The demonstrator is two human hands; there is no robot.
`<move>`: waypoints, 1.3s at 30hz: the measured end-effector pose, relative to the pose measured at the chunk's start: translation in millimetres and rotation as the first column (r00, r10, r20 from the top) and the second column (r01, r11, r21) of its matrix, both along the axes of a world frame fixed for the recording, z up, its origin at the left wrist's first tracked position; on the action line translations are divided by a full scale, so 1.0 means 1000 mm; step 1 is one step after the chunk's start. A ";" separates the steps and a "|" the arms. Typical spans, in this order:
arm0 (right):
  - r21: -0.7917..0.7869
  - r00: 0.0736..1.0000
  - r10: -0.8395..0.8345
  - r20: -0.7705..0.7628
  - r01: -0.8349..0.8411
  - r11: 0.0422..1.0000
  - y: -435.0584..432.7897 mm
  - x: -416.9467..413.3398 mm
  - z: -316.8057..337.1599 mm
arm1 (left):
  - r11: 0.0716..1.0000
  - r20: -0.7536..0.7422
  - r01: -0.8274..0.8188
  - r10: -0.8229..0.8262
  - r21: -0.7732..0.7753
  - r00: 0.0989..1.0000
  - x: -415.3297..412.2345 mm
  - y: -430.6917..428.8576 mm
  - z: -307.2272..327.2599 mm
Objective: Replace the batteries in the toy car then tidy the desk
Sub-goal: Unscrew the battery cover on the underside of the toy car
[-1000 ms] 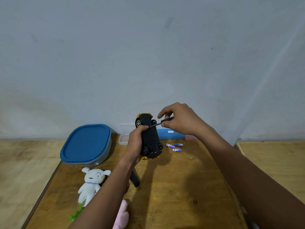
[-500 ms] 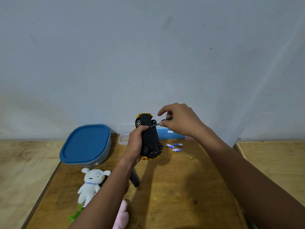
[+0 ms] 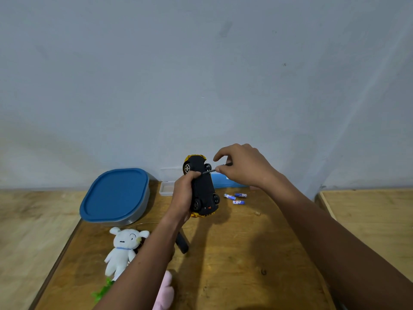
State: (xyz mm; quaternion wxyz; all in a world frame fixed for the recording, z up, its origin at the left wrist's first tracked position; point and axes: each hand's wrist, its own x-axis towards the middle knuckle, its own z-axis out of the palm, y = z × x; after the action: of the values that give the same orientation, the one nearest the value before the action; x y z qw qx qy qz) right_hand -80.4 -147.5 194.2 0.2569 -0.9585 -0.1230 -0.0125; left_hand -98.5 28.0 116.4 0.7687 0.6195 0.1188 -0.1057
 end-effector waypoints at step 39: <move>0.418 0.964 -0.197 -0.176 0.255 0.872 0.005 -0.028 -0.102 | 0.992 -0.134 0.106 -0.114 -0.071 0.984 -0.022 -0.023 -0.046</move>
State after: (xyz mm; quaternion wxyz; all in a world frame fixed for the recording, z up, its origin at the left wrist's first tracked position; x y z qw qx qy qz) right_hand -108.0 -142.7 92.4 0.4695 -0.8828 0.0128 -0.0083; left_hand -120.1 5.1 70.6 0.7710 0.5915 0.1340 -0.1944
